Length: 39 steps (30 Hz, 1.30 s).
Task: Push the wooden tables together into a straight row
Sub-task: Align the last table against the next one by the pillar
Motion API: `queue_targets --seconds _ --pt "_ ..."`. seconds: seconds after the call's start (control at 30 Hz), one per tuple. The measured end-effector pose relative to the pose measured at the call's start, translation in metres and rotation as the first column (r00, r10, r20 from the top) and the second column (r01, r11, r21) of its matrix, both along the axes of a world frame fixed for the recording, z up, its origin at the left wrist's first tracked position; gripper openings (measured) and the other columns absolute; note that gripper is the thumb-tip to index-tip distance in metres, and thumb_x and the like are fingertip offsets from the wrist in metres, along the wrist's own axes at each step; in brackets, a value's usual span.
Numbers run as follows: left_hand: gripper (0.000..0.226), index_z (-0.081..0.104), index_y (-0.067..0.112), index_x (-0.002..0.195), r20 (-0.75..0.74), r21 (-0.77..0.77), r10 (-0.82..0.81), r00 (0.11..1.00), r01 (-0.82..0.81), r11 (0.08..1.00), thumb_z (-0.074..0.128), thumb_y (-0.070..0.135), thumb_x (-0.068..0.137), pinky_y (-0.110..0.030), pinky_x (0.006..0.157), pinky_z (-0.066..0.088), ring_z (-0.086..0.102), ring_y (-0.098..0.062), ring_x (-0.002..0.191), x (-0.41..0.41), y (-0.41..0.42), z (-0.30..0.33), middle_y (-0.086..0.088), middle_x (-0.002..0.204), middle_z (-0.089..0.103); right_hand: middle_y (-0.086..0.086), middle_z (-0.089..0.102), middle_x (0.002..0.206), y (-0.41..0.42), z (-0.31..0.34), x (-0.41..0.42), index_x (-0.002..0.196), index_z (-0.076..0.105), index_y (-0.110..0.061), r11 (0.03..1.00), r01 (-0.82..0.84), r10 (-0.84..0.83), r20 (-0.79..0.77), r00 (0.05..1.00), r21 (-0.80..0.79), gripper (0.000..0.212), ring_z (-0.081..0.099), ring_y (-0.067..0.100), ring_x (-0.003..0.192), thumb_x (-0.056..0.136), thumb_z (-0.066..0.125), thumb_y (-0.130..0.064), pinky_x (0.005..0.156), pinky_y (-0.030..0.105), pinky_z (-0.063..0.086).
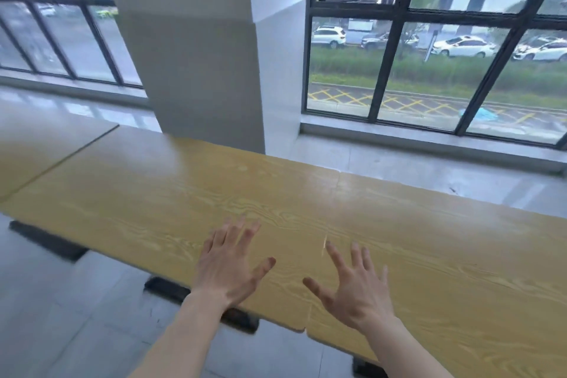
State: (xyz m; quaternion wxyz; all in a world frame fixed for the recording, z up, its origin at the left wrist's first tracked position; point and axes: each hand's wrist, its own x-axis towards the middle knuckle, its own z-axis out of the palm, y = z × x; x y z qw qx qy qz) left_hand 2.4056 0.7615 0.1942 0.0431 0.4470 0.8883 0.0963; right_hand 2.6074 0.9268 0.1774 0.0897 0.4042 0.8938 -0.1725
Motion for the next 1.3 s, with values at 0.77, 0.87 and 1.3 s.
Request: queue_targets --seconds 0.77,0.87,1.3 --pt "0.084 -0.006 0.047 0.157 -0.039 0.071 0.271 0.962 -0.268 0.961 0.025 0.084 0.088 -0.046 0.128 -0.002 -0.005 -0.020 0.158 -0.480 -0.376 0.042 0.009 0.172 -0.001 0.008 -0.009 0.172 -0.319 0.048 -0.560 0.158 -0.010 -0.049 0.931 -0.334 0.351 -0.109 0.930 0.147 0.106 -0.009 0.033 0.157 0.069 0.009 -0.103 0.123 0.065 0.003" --pt "0.084 -0.005 0.047 0.157 -0.044 0.058 0.294 0.955 -0.291 0.955 0.025 0.084 0.087 -0.047 0.128 -0.002 -0.005 -0.019 0.158 -0.557 -0.405 0.039 0.009 0.172 0.000 0.008 -0.009 0.172 -0.348 0.037 -0.640 0.158 -0.010 -0.048 0.926 -0.345 0.366 -0.142 0.920 0.154 0.108 -0.009 0.033 0.157 0.067 0.009 -0.104 0.123 0.066 0.002" --pt "0.085 -0.003 0.049 0.157 0.009 0.012 0.268 0.964 -0.268 0.963 0.023 0.086 0.085 -0.042 0.127 -0.004 -0.007 -0.014 0.157 -0.872 -0.539 0.022 0.012 0.171 0.001 0.012 -0.008 0.172 -0.475 0.018 -0.946 0.161 -0.004 -0.044 0.929 -0.355 0.362 -0.057 0.930 0.109 0.104 -0.009 0.034 0.157 0.074 0.014 -0.100 0.123 0.065 0.000"
